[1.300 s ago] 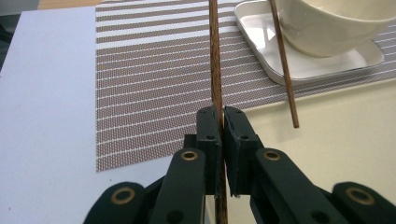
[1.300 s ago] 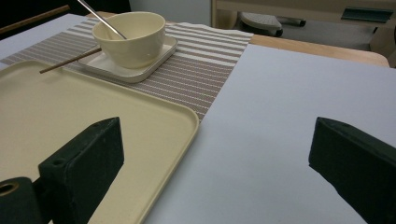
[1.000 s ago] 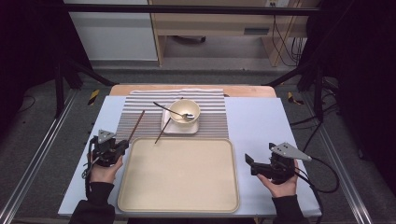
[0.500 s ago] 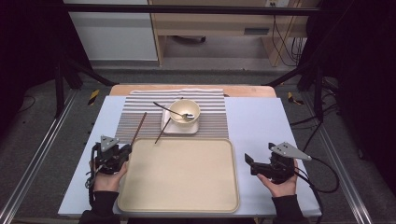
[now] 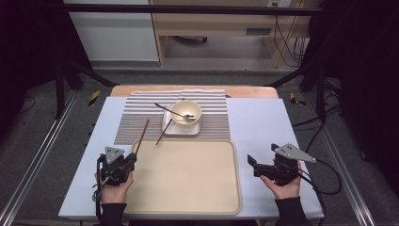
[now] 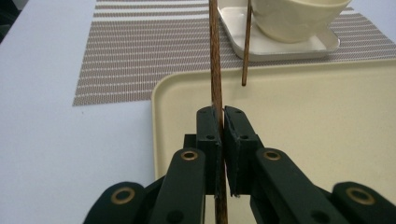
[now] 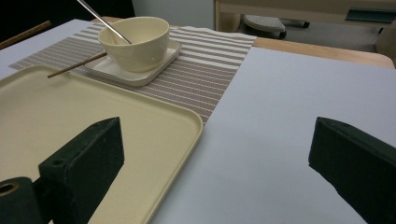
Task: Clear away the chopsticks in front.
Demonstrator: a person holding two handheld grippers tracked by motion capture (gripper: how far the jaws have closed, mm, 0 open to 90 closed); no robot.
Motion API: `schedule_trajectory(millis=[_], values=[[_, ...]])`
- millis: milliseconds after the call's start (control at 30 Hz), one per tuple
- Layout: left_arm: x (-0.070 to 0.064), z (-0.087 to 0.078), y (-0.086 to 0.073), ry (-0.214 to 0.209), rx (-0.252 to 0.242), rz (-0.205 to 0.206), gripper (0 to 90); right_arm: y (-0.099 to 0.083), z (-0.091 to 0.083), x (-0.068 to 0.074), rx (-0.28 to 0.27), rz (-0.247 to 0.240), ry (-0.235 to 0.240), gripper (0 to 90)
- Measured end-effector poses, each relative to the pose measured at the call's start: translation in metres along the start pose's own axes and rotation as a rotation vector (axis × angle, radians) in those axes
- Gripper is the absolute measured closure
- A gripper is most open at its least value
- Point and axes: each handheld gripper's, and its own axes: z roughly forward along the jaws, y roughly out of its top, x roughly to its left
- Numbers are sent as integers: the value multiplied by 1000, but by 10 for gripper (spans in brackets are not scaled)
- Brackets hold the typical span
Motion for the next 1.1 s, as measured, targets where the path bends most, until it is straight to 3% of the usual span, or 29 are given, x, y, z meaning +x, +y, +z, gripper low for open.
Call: schedule_trajectory(millis=[200, 367, 1100], values=[[0, -2, -18, 10, 7, -37, 849, -1, 2, 1, 8, -7, 1, 37], [1, -4, -25, 37, 10, -24, 849, -1, 2, 2, 12, -5, 4, 37], [-6, 0, -51, 59, 64, -18, 849, -2, 4, 4, 20, -13, 5, 37]])
